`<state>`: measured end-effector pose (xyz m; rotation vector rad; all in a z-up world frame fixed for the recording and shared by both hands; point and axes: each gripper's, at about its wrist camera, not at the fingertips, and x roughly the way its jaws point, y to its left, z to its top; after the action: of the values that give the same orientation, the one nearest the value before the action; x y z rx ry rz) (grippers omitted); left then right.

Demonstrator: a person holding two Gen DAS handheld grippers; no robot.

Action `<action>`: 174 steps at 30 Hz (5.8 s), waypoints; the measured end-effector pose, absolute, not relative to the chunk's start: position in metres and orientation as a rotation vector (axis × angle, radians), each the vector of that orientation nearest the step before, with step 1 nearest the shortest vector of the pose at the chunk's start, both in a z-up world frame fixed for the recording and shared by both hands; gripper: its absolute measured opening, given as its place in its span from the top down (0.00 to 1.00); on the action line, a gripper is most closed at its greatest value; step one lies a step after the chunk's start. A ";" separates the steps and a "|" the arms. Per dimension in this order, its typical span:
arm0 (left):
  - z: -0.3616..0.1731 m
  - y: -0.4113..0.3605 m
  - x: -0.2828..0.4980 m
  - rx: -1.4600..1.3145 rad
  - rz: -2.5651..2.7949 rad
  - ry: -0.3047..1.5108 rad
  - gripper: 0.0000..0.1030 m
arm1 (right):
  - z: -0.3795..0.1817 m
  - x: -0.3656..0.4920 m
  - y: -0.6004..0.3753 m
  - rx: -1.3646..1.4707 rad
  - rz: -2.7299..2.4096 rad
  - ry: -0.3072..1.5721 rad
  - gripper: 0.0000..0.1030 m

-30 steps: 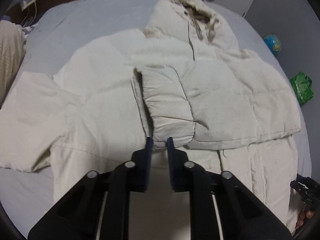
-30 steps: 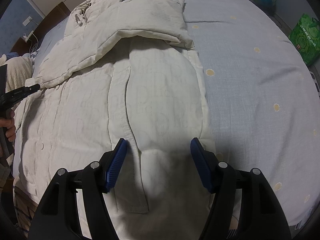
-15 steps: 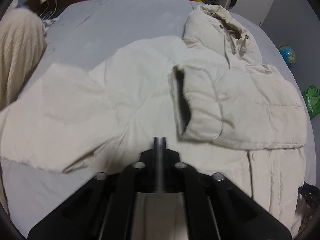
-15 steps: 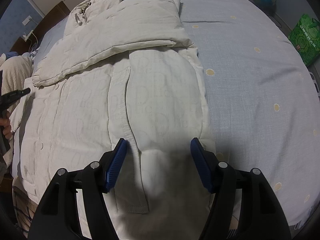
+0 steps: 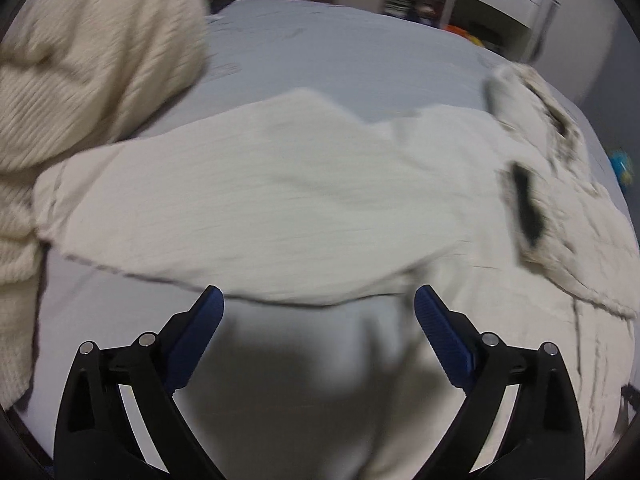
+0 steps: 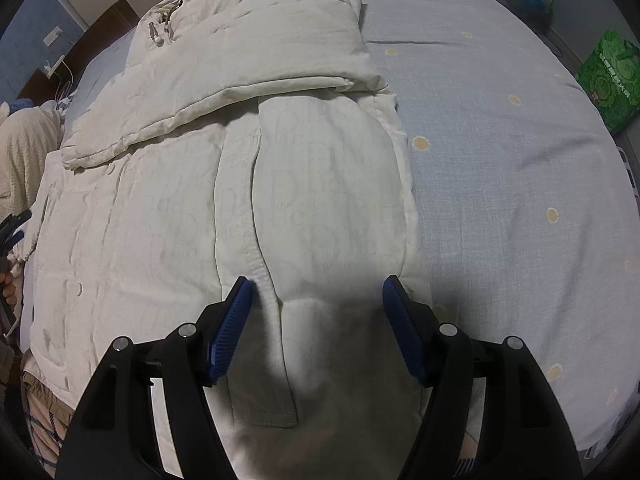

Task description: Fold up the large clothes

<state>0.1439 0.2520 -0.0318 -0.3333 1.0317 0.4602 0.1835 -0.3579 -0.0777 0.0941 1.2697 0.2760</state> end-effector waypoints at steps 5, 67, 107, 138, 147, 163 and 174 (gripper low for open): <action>-0.030 0.306 0.107 -0.489 0.570 0.991 0.09 | -0.078 0.183 -0.356 0.077 0.269 1.272 0.36; 0.066 0.328 0.133 -0.601 0.411 0.644 0.95 | -0.084 0.190 -0.345 0.044 0.272 1.308 0.27; -0.040 0.044 0.205 -0.245 -0.052 1.032 0.44 | -0.075 0.183 -0.368 0.184 0.310 1.275 0.27; -0.041 0.162 0.070 -0.289 0.225 1.036 0.12 | 0.018 0.210 0.020 -0.521 0.623 0.978 0.27; -0.044 0.183 0.066 -0.405 0.234 1.021 0.12 | -0.021 0.222 0.076 -0.718 0.520 0.994 0.31; -0.047 0.186 0.067 -0.420 0.245 1.031 0.12 | 0.068 0.288 -0.056 -0.222 0.521 0.938 0.80; -0.047 0.182 0.069 -0.382 0.244 1.046 0.12 | 0.048 0.319 -0.195 0.106 0.379 0.980 0.84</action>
<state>0.0688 0.1819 -0.0470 -0.3823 1.0462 0.2444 0.3186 -0.1946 0.0484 0.1063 0.9802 0.3791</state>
